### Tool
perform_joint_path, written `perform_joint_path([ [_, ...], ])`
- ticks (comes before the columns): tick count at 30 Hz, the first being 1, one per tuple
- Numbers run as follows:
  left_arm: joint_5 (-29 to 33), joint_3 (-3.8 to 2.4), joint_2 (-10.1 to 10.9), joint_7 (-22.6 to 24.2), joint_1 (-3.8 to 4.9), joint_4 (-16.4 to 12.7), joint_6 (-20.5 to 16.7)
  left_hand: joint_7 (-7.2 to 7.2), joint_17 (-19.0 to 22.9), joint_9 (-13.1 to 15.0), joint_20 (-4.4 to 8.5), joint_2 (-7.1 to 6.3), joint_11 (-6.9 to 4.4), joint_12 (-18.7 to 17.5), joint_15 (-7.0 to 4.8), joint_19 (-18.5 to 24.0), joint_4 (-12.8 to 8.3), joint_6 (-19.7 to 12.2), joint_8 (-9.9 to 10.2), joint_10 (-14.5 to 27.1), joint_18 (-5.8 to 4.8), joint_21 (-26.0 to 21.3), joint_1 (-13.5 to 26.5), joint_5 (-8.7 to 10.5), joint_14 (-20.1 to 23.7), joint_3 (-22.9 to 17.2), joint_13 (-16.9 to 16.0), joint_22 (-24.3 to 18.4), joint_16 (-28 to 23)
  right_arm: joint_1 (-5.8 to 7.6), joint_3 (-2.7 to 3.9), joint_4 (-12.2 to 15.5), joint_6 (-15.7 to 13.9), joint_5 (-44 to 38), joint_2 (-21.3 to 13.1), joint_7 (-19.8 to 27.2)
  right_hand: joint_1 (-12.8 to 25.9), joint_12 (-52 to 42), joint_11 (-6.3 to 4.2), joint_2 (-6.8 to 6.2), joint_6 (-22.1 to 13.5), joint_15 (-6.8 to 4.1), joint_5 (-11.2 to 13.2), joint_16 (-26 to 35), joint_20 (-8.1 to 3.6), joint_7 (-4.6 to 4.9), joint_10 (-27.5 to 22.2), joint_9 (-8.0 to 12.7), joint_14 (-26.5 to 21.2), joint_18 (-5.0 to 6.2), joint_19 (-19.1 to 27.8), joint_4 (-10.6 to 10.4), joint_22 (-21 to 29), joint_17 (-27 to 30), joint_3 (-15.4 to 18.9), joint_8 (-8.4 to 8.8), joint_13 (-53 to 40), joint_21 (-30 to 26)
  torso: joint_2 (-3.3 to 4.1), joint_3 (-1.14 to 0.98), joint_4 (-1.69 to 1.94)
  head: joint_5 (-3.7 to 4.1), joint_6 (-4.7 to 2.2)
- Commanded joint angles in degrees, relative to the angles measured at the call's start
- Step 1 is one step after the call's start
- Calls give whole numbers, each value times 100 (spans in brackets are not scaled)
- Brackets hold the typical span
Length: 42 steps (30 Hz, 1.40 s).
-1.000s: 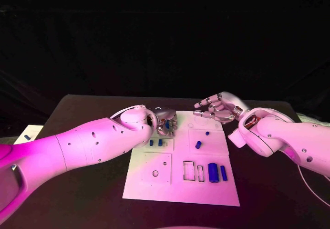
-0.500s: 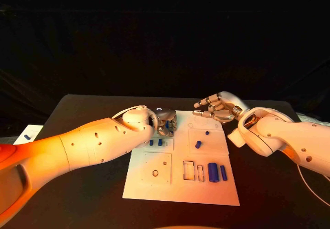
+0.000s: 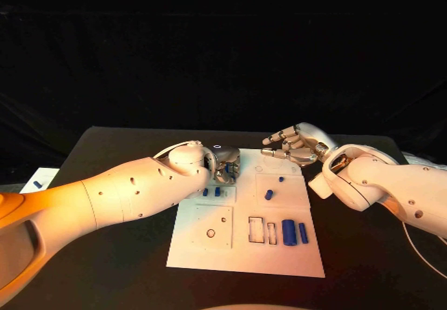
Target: Assemble the parts on the task board
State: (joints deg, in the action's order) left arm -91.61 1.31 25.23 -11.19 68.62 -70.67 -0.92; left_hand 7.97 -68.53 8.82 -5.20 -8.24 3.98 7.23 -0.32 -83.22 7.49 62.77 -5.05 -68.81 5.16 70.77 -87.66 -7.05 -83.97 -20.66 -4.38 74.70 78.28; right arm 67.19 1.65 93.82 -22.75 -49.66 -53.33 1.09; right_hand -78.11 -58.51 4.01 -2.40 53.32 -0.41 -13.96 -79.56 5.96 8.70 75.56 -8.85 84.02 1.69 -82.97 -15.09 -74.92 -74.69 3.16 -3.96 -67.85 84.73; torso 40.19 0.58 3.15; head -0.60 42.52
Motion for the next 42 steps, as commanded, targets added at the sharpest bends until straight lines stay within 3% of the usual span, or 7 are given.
perform_joint_path([
  [1, -33, 26, -2, -129, -33, 6, 329, -2, 7, -11, 8, -20, 7, -35, -42, -31, -40, 78, 4, -75, -80, 59, -36, -38, -209, -105, -2, 29, 16, -3, 0, 9, 54, -39, 5, 49, -13, -6, -31, 65, 38, -12, -38, 24, -10, 5, -4, -5, 266, 73, 29, 12, -586, -5, 30, -7, -5, -15, 1, 0, 0, 1, 7],
  [8, -30, 26, 5, -120, -36, 7, 279, -2, 22, -25, 24, -16, -11, -73, -58, -49, -174, 198, -9, -224, -97, 144, -66, -52, -209, -353, -14, 111, 29, -3, 0, 11, 52, -39, 4, 49, -13, -9, -32, 68, 41, -13, -39, 25, -10, 5, -3, -6, 267, 74, 30, 12, -585, -5, 33, -8, -6, -16, 0, 1, 1, 0, 14],
  [19, 141, 3, 168, 111, -53, -150, -395, 29, 63, -84, 20, -107, 13, -252, -42, -68, -381, 254, 60, -301, -115, 238, 80, -87, -207, -781, -6, 213, 53, -3, 0, 5, 41, -39, 3, 57, -14, -11, -32, 70, 44, -13, -40, 25, -11, 4, -2, -7, 267, 74, 31, 12, -584, -5, 35, -9, -7, -17, -5, 3, 3, 4, 4],
  [24, 350, -71, 345, 211, -55, -370, -678, 37, 71, -98, 15, -134, 18, -294, -37, -69, -436, 273, 74, -325, -116, 247, 131, -109, -206, -883, -7, 227, 62, -3, 0, -2, 36, -39, -2, 61, -14, -11, -32, 70, 44, -13, -40, 25, -11, 4, -2, -7, 267, 74, 31, 12, -584, -5, 35, -9, -7, -17, -9, 1, 7, -1, -7],
  [32, 593, -197, 738, 181, -51, -778, -794, 39, 79, -102, 13, -155, 19, -305, -36, -71, -456, 284, 78, -342, -117, 254, 160, -109, -205, -909, -9, 235, 63, -3, 0, -7, 33, -39, -14, 62, -14, -11, -32, 70, 44, -13, -40, 25, -11, 4, -2, -7, 267, 74, 31, 12, -584, -5, 35, -9, -7, -17, -11, 1, 14, -20, -29],
  [42, 721, -226, 1141, 96, -50, -998, -742, 39, 86, -106, 11, -175, 17, -315, -37, -78, -477, 302, 79, -366, -121, 277, 199, -106, -204, -935, -13, 257, 66, -3, 0, -4, 33, -39, -30, 63, -14, -11, -32, 70, 44, -13, -40, 25, -11, 4, -2, -7, 267, 74, 31, 12, -584, -5, 35, -9, -7, -17, -3, 5, 10, -32, -42],
])
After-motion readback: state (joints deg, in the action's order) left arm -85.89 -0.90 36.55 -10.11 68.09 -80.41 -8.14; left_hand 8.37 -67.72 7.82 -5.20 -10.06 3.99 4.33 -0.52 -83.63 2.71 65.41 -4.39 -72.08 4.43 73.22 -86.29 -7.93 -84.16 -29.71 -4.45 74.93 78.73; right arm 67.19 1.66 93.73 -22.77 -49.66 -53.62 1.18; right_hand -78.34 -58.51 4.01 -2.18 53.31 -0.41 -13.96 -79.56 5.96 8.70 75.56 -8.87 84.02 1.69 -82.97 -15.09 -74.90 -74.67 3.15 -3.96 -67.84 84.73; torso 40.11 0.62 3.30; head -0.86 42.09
